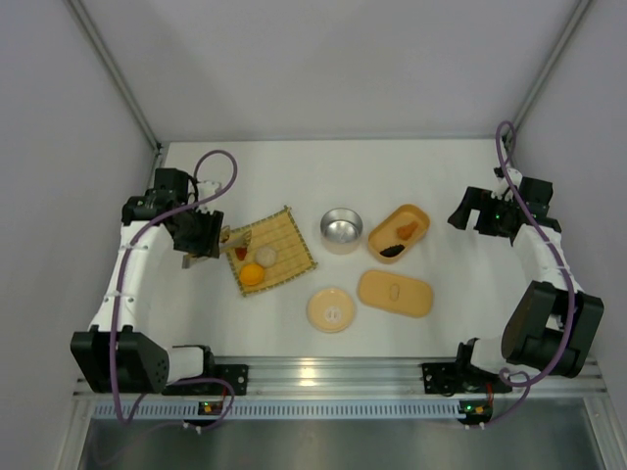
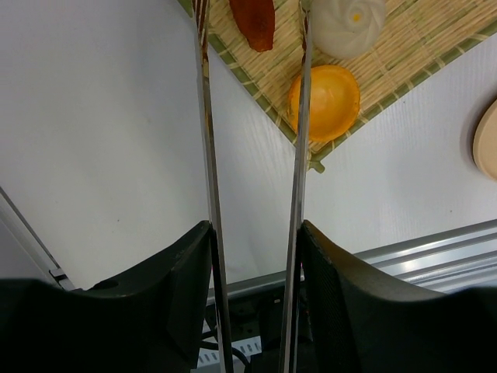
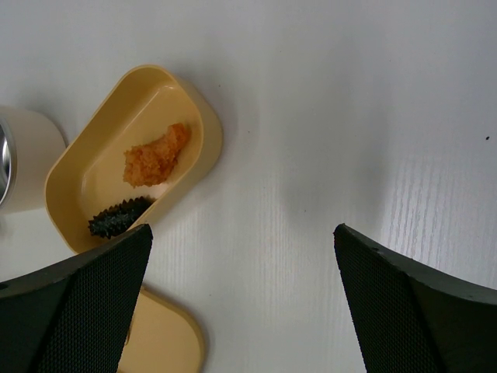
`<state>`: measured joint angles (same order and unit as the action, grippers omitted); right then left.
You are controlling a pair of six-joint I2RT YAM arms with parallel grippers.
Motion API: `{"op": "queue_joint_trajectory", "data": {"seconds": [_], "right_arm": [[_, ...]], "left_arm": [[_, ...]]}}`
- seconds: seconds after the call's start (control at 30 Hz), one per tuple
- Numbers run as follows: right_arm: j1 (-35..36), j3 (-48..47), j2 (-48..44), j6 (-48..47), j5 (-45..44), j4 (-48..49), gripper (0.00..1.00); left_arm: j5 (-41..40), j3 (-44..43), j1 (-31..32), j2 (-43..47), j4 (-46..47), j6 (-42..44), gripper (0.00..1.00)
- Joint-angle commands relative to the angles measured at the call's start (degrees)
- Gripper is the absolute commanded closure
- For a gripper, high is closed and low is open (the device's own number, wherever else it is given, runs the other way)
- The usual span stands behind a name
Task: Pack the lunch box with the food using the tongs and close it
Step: Pick up the fake food from the plate.
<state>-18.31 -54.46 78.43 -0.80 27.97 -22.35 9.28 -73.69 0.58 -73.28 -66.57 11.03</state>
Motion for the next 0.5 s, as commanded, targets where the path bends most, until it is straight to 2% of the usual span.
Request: {"op": "queue_joint_trajectory", "data": {"seconds": [0.0, 0.47], "right_arm": [[-1.0, -2.4, -1.5, 0.4, 1.1, 0.9, 0.01], [-0.9, -2.5, -1.2, 0.4, 1.0, 1.0, 0.01]], "left_arm": [[-1.7, 0.8, -0.2, -0.5, -0.2, -0.4, 0.48], [-1.7, 1.9, 1.2, -3.6, 0.4, 0.7, 0.5]]}}
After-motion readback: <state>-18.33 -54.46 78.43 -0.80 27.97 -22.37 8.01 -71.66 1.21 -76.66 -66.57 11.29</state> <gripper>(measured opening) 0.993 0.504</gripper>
